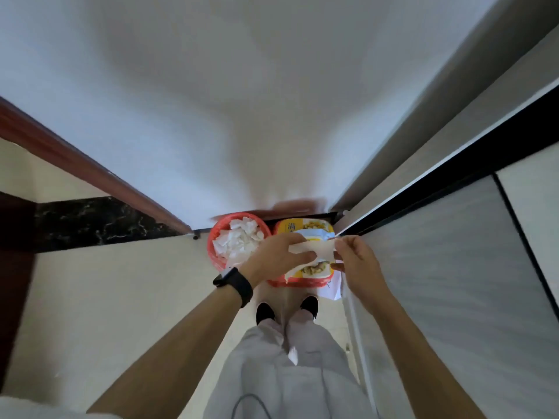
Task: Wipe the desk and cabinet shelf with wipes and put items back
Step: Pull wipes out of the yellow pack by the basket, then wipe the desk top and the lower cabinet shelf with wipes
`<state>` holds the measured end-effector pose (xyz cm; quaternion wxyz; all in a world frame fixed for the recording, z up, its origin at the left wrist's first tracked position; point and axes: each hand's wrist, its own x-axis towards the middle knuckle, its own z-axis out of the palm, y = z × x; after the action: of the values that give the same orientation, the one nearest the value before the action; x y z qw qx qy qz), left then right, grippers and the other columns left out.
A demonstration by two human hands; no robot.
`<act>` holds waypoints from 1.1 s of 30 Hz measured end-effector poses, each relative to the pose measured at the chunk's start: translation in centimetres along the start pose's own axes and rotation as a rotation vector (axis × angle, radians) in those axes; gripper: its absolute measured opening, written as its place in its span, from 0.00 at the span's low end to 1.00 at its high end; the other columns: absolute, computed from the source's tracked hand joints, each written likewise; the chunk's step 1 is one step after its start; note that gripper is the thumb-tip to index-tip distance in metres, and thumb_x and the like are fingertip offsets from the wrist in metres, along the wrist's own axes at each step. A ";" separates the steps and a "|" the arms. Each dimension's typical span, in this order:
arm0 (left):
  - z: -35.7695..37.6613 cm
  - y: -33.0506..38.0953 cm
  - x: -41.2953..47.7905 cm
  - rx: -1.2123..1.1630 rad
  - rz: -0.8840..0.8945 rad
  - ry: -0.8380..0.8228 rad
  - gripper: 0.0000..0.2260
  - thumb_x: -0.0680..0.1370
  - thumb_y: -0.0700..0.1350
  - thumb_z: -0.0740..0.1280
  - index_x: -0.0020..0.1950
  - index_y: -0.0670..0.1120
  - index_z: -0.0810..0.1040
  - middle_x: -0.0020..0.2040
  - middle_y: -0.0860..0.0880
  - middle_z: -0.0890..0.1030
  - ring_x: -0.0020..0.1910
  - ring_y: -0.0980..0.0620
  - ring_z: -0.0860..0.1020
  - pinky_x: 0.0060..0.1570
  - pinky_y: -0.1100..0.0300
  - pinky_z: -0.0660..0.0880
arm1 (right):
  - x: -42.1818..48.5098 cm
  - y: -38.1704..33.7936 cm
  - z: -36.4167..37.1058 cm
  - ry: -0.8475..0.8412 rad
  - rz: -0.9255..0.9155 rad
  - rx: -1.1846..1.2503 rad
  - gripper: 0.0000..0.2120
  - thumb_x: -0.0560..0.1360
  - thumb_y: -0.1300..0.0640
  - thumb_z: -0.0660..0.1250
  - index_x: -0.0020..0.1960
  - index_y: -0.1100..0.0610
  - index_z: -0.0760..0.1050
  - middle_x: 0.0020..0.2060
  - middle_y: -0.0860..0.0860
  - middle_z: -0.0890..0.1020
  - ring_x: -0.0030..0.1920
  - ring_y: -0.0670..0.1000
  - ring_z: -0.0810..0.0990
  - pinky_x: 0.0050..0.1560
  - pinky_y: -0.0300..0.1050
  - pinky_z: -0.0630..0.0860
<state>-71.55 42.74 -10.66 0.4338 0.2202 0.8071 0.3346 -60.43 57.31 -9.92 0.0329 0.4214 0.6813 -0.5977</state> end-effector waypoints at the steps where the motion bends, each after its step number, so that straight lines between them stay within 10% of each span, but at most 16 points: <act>1: -0.4 -0.3 -1.0 -0.045 -0.001 0.024 0.10 0.78 0.54 0.71 0.55 0.50 0.82 0.47 0.52 0.83 0.47 0.52 0.80 0.50 0.56 0.74 | -0.5 -0.3 0.2 0.002 -0.013 -0.006 0.08 0.81 0.54 0.61 0.48 0.58 0.74 0.45 0.52 0.81 0.47 0.49 0.82 0.52 0.53 0.80; 6: -2.5 -2.4 -4.5 -0.091 -0.040 0.171 0.03 0.80 0.54 0.68 0.48 0.59 0.81 0.41 0.59 0.81 0.42 0.58 0.78 0.43 0.64 0.70 | -1.4 -1.8 1.4 0.006 -0.080 0.015 0.07 0.83 0.56 0.58 0.47 0.57 0.70 0.46 0.52 0.77 0.46 0.53 0.81 0.36 0.35 0.77; 13: -3.8 -2.9 -9.7 -0.459 -0.133 0.467 0.06 0.81 0.48 0.68 0.55 0.48 0.81 0.44 0.48 0.86 0.37 0.58 0.83 0.35 0.70 0.72 | -1.8 -2.9 6.3 -0.396 0.118 0.265 0.17 0.79 0.41 0.61 0.53 0.52 0.81 0.47 0.53 0.86 0.48 0.52 0.83 0.54 0.52 0.76; 24: 3.4 -8.5 -22.1 -0.881 -0.418 0.900 0.14 0.78 0.45 0.73 0.60 0.56 0.76 0.49 0.50 0.86 0.49 0.51 0.84 0.49 0.57 0.78 | -5.8 -0.2 14.6 -0.794 -0.319 -0.439 0.11 0.79 0.50 0.65 0.39 0.53 0.78 0.25 0.43 0.76 0.31 0.46 0.74 0.38 0.43 0.72; 33: 9.2 -13.5 -35.5 -1.022 -0.602 1.353 0.05 0.77 0.41 0.73 0.49 0.50 0.82 0.42 0.46 0.86 0.37 0.50 0.84 0.45 0.56 0.79 | -17.6 1.5 22.9 -1.128 -0.692 -0.784 0.11 0.79 0.47 0.62 0.40 0.47 0.77 0.35 0.40 0.81 0.38 0.41 0.79 0.38 0.34 0.74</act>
<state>-45.93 13.85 -4.56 -0.0197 -0.4643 0.6664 0.5831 -58.69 28.50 -7.91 0.3336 -0.2270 0.8164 -0.4131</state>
